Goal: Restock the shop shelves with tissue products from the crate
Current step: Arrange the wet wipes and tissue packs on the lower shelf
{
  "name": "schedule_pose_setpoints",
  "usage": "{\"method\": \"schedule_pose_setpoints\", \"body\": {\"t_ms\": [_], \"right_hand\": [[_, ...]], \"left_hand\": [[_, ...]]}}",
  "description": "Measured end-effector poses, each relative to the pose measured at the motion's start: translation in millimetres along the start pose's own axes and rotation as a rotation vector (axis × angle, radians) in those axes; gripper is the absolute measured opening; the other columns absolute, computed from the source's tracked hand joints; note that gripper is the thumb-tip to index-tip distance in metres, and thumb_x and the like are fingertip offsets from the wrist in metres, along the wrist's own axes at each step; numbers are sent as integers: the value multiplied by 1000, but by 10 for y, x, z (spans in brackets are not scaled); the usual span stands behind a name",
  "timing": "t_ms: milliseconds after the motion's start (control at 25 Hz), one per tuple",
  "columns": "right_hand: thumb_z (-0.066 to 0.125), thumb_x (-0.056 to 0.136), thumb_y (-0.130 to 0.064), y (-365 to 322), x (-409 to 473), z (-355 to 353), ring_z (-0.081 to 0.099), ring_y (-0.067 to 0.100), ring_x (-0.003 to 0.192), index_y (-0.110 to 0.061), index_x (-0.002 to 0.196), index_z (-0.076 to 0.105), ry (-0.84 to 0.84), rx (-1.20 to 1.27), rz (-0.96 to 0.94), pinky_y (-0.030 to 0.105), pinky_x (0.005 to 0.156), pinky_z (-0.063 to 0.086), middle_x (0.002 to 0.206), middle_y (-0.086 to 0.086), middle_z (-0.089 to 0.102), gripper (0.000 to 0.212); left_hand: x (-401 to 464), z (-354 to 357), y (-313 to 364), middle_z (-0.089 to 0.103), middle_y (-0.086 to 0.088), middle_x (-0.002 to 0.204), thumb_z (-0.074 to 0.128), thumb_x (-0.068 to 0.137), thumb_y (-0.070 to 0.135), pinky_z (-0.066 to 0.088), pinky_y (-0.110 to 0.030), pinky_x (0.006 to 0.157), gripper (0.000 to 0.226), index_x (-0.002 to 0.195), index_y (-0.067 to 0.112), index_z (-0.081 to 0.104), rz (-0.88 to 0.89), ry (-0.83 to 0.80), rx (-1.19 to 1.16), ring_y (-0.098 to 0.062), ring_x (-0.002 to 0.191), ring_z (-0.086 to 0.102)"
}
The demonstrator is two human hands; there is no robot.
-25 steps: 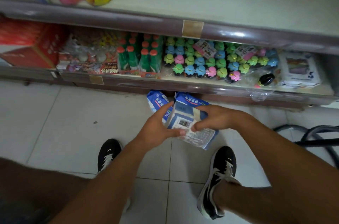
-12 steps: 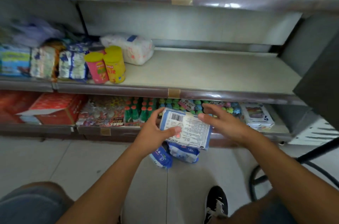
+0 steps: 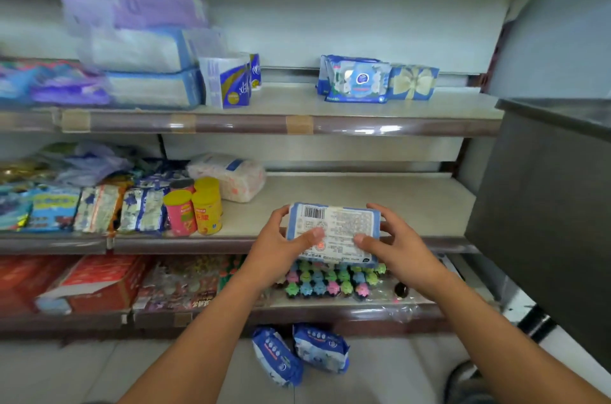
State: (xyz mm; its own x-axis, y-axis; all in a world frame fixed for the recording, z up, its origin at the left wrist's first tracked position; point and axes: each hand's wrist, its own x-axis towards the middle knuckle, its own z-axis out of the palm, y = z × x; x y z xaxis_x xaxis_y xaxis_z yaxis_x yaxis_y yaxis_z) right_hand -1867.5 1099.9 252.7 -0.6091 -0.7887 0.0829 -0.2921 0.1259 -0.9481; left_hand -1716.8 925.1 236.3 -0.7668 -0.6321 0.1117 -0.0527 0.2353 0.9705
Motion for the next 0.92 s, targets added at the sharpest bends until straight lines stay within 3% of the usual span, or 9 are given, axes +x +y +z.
{"method": "schedule_pose_setpoints", "body": {"t_ms": [120, 240, 320, 400, 520, 640, 720, 840, 920], "right_hand": [[71, 85, -30, -225, -23, -98, 65, 14, 104, -39, 135, 42, 63, 32, -38, 32, 81, 58, 122, -10, 59, 58], [69, 86, -34, -456, 104, -287, 69, 16, 99, -34, 130, 50, 129, 153, -14, 38, 85, 54, 112, -4, 70, 48], [66, 87, -37, -638, 216, -422, 69, 17, 82, -27, 124, 56, 187, 243, 70, 31, 67, 47, 100, -2, 73, 40], [60, 88, -50, -793, 275, -547, 55, 16, 67, -17, 111, 61, 156, 215, 155, 28, 58, 35, 86, 1, 67, 41], [41, 78, -82, -982, 353, -724, 46, 20, 79, -22, 105, 66, 33, 173, 220, 31, 70, 33, 90, 7, 61, 70], [28, 67, -94, -1111, 400, -830, 50, 17, 78, -28, 113, 66, 13, 119, 150, 28, 69, 35, 92, 3, 65, 90], [31, 67, -93, -1168, 431, -870, 53, 15, 79, -30, 107, 65, 115, -11, 63, 27, 69, 39, 92, -3, 63, 82], [36, 73, -83, -1199, 518, -947, 47, 5, 67, -30, 86, 63, 186, -204, -185, 19, 62, 35, 73, -18, 56, 61], [41, 76, -83, -1180, 598, -1025, 53, -1, 77, -33, 93, 65, 250, -280, -260, 16, 68, 36, 84, -19, 60, 58]], "left_hand": [[64, -2, 239, 65, 13, 120, 69, 63, 69, 50, -29, 93, 88, 138, 35, 37, 46, -38, 44, -4, 108, 61], [136, -37, 528, 60, 9, 128, 72, 65, 69, 49, -32, 97, 97, 145, 42, 23, 61, -167, 60, -5, 110, 62], [190, -56, 716, 58, 16, 123, 82, 68, 47, 50, -20, 88, 100, 143, 52, 17, 130, -207, 195, 0, 102, 62], [248, -45, 910, 58, 21, 111, 82, 74, 36, 46, -9, 75, 95, 140, 56, 16, 220, -142, 319, 8, 91, 61], [367, -5, 1148, 58, 32, 106, 75, 82, 28, 40, 1, 71, 68, 134, 44, 34, 334, -84, 247, 23, 87, 56], [546, 34, 1315, 66, 27, 94, 65, 87, 42, 42, -7, 69, 33, 118, 34, 59, 304, 29, 180, 10, 84, 61], [704, 78, 1416, 64, 19, 78, 56, 88, 54, 43, -20, 67, 26, 96, 30, 63, 270, 94, 217, -4, 77, 60], [926, 173, 1601, 60, 7, 66, 48, 89, 61, 44, -28, 65, 47, 76, 18, 62, 254, 169, 241, -15, 69, 58], [1061, 258, 1695, 61, -2, 64, 39, 85, 71, 45, -30, 64, 67, 69, 9, 60, 195, 188, 299, -20, 68, 61]]}}
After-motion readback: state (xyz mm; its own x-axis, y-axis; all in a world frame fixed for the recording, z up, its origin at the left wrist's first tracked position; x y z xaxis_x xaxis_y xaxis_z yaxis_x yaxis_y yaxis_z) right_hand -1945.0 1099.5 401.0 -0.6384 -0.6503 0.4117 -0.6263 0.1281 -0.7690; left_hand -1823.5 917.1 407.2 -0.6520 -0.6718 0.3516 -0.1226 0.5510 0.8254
